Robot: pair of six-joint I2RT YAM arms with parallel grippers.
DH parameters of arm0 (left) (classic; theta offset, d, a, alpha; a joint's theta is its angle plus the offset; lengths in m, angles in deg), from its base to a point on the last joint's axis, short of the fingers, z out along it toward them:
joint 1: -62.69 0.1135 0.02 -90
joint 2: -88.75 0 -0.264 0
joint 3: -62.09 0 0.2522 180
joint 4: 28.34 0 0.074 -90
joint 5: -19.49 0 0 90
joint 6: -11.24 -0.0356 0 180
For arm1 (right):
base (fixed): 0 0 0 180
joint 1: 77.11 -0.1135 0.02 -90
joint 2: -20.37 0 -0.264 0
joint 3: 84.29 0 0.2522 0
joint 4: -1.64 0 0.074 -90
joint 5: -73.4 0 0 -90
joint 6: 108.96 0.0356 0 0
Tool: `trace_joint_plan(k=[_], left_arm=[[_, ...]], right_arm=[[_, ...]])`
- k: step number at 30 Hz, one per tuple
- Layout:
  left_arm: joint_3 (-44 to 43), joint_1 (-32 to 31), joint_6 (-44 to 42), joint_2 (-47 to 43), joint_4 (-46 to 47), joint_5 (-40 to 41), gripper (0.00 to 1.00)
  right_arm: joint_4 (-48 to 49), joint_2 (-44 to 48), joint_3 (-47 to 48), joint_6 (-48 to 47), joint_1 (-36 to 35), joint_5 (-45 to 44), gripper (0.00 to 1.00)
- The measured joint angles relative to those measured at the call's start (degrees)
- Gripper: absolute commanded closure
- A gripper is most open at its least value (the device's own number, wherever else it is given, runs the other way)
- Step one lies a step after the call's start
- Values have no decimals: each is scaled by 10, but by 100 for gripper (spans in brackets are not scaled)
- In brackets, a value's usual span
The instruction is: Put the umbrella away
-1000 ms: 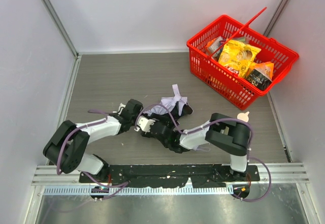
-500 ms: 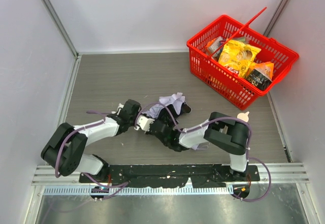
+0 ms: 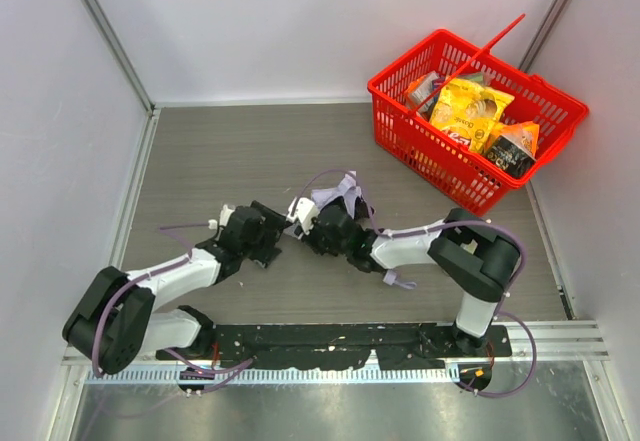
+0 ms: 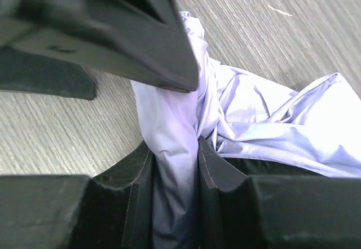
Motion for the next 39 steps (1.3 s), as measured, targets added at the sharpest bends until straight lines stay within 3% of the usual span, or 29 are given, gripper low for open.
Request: trace_joint_plan(k=[11,20,24,29,30,32,35,37,39], left_arm=[[18,1,-32,31,102,5,1],[-2,-12,-35,76,137,28,0],[-6,-17,-35,92,155,44,16],[-7,-19,-50,114,172,54,44],[-7,-18,-51,116,174,54,57],[-7,-14,-56,124,180,52,67],[-7,-11,-59,126,183,47,93],[-7,-11,-59,126,184,45,100],[-7,-10,-59,126,184,43,100]], right_arm=[[7,-16,14,132,114,255,99],[28,-103,87,252,170,431,99],[34,-134,114,297,186,489,99],[35,-152,128,324,193,535,99],[34,-154,129,325,194,538,99],[30,-156,131,326,194,541,99],[28,-156,132,326,194,541,99],[25,-156,133,325,194,542,99],[14,-156,138,321,194,543,91]])
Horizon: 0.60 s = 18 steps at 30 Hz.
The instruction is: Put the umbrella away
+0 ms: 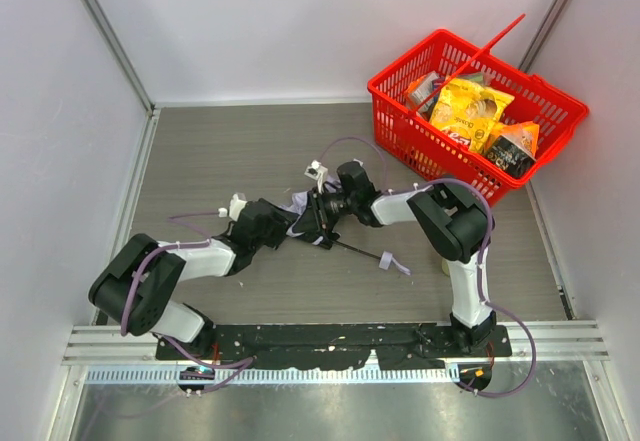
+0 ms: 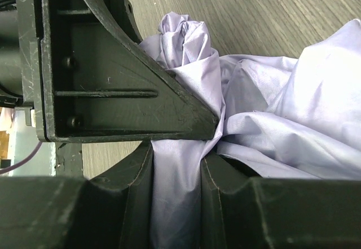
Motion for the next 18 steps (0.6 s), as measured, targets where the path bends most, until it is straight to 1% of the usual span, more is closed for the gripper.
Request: trace_joint_plan(k=[1,2,3,4,5,8,11,13,15,16,18], left_arm=[[0,0,0,0,0,-1,100],[1,0,1,0,0,-3,100],[1,0,1,0,0,-5,100],[1,0,3,-1,0,-7,100],[2,0,6,-2,-3,-12,100],[1,1,13,-7,-27,-27,100],[-10,2,18,-9,-56,-41,100],[-19,4,24,-9,-80,-49,100],[-30,4,28,-9,-105,-53,100],[-36,4,29,-9,-120,-56,100],[-44,5,31,-9,-141,-61,100]], right_arm=[[-8,0,3,-5,0,0,81],[-19,0,7,-10,0,0,78],[-34,2,12,-17,0,-2,66],[-51,5,18,-23,-1,-7,43],[-68,8,22,-30,-3,-12,39],[-148,45,24,-51,-10,-59,35],[-217,108,7,-73,-27,-142,27],[-249,155,-12,-95,-41,-210,25],[-268,210,-34,-122,-67,-283,25],[-269,243,-49,-141,-88,-327,23],[-257,284,-70,-174,-125,-387,21]])
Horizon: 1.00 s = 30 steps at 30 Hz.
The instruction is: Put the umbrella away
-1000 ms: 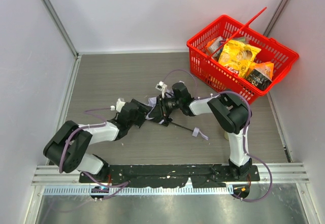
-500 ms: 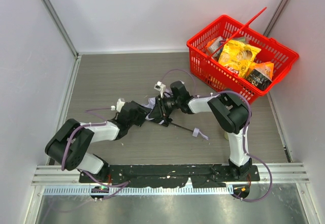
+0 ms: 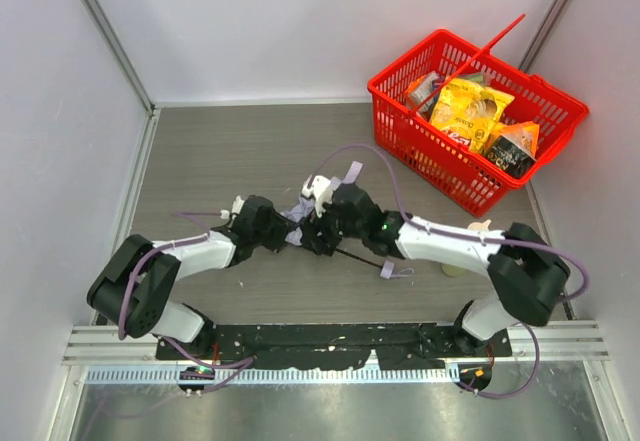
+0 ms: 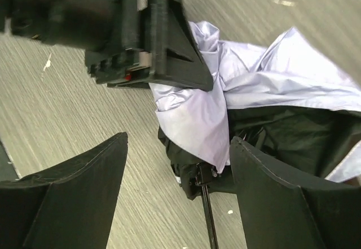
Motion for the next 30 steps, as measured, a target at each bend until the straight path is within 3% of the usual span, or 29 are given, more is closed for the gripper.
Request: trace_joint_plan(k=[6,10,16,18,19,22,23,25,27,30], left_arm=[[-38,3,2,8,-79,-24,100],[-66,7,3,20,-124,-35,100],[-90,7,2,28,-179,-58,100],[-95,7,2,28,-195,-64,100],[-97,7,3,28,-197,-64,100],[-99,10,9,27,-197,-61,100],[-96,10,11,26,-197,-61,100],[-88,10,14,19,-191,-61,100],[-83,10,12,11,-187,-57,76],[-76,10,4,2,-186,-49,28]], right_arm=[[111,49,-95,-128,-127,-187,18],[161,-2,-114,-207,-178,-270,18],[223,-107,-95,-278,-190,-369,24],[247,-152,-75,-301,-192,-417,38],[268,-173,-63,-311,-194,-441,57],[299,-214,-49,-332,-209,-478,82],[303,-220,-49,-333,-213,-484,99],[301,-220,-48,-330,-215,-487,99],[294,-217,-47,-322,-215,-481,99],[264,-202,-44,-291,-206,-443,99]])
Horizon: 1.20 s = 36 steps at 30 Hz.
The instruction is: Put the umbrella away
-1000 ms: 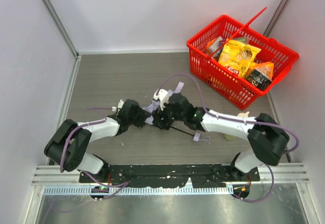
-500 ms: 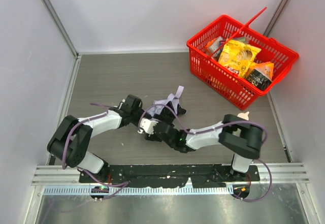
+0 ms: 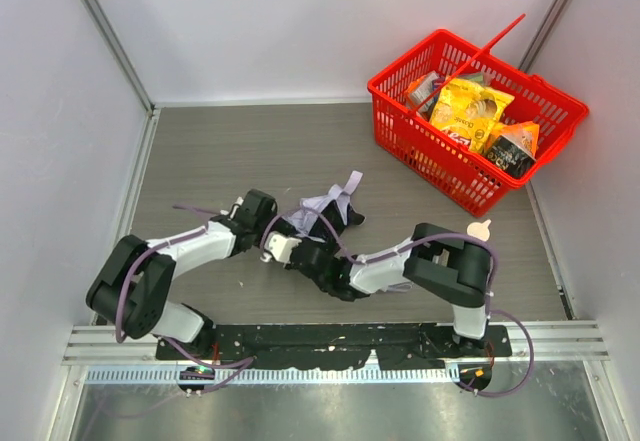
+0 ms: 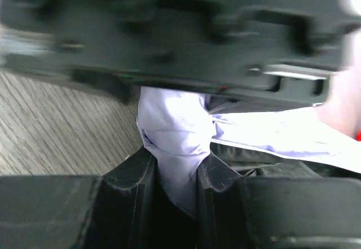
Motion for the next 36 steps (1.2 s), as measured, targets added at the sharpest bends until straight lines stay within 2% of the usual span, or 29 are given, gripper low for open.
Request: trace_joint_plan(k=[2,3,11,17,21,22,25,27,32,35,36], left_arm=[[11,-1,-10,-10,7,7,7],[16,-1,-17,-20,17,5,1],[62,-1,-54,-54,110,9,0],[95,-3,-59,-59,186,15,0],[97,-6,-70,-45,216,17,1],[96,-7,-71,-40,224,19,4],[90,-9,-75,-23,242,24,26],[89,-9,-76,-12,248,26,50],[90,-8,-48,2,256,34,94],[88,-8,-26,1,257,39,100],[88,-8,-26,1,254,40,100]], right_arm=[[-26,16,2,29,16,39,99],[-36,23,3,42,25,56,99],[-80,70,1,157,118,259,99],[-58,75,-6,263,207,468,99],[-25,53,-5,325,241,578,99],[-16,47,-5,337,247,598,99],[7,24,1,381,272,661,99],[9,12,10,402,285,689,99],[-12,-17,41,428,297,726,99],[-29,-20,52,433,299,728,96],[-37,-20,56,433,300,728,88]])
